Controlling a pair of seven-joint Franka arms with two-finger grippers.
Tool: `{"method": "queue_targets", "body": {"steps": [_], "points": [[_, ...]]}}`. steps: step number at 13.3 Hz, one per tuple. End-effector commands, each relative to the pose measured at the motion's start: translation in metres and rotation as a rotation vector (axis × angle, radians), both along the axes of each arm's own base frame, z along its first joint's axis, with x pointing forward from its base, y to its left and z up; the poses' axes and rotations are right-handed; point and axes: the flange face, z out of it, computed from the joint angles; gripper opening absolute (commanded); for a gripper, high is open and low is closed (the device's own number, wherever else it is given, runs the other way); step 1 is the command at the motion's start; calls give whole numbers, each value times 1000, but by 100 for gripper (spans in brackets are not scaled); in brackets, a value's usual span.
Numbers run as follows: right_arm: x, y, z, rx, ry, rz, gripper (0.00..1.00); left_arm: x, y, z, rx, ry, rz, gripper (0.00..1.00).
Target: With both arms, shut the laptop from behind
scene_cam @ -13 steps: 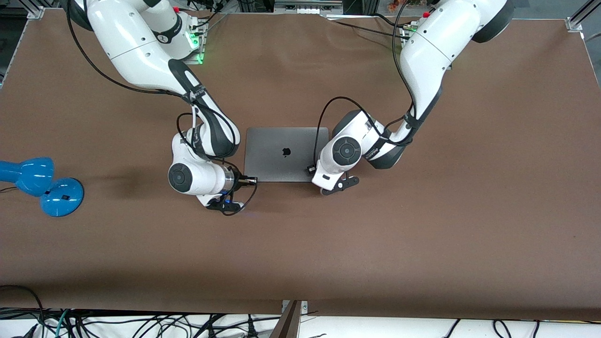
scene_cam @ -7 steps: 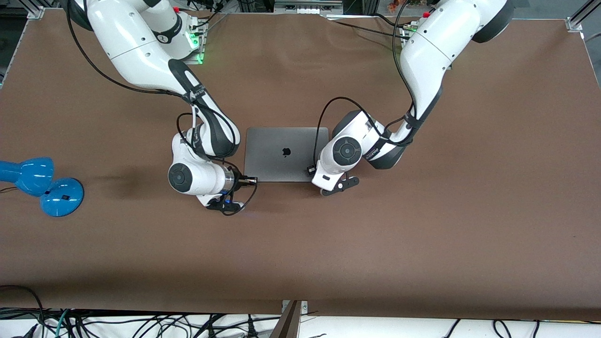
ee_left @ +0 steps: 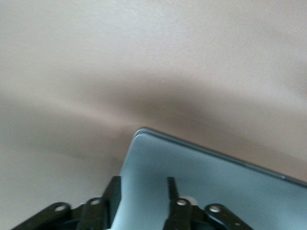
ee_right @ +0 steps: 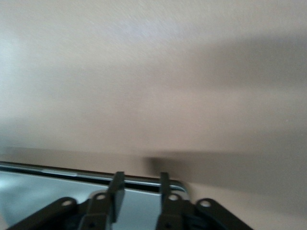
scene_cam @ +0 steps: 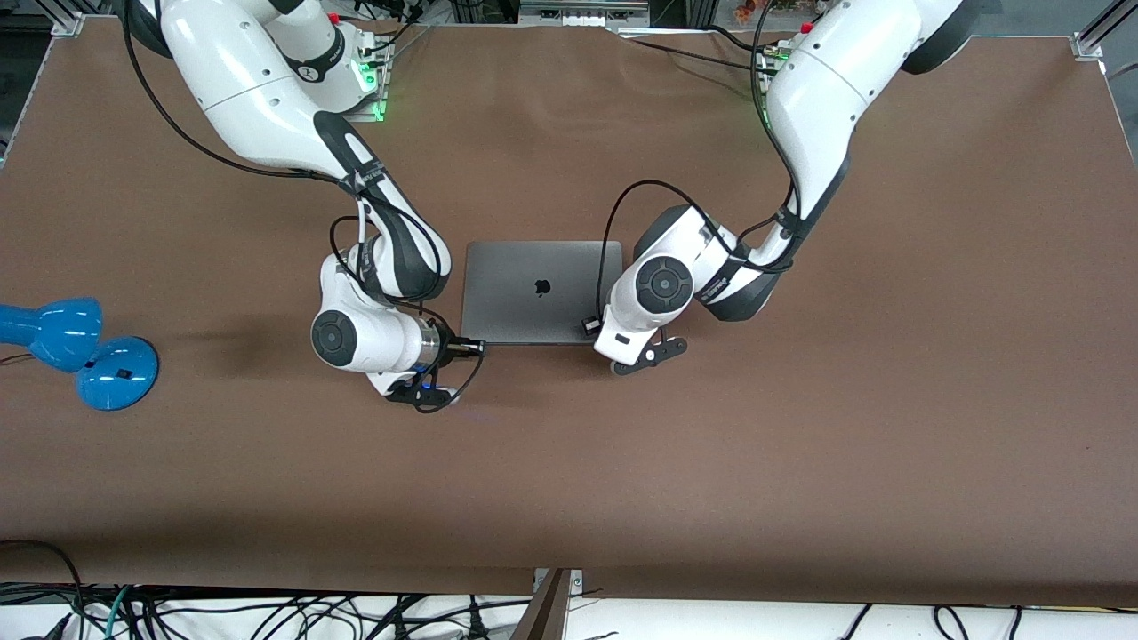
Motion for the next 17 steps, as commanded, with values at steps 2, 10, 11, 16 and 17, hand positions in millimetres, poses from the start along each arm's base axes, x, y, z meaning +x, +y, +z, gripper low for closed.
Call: {"method": "queue_targets", "body": {"steps": [2, 10, 11, 16, 17], "points": [[29, -10, 59, -29, -2, 64, 92, -19, 16, 71, 69, -23, -114, 100], [64, -105, 204, -110, -46, 15, 100, -77, 100, 152, 108, -90, -310, 100], [63, -124, 228, -107, -52, -5, 100, -82, 116, 160, 100, -89, -345, 100], [46, -178, 302, -307, -112, 8, 100, -90, 189, 219, 127, -72, -442, 100], [42, -181, 320, -329, -144, 28, 100, -90, 202, 229, 122, -73, -460, 100]]}}
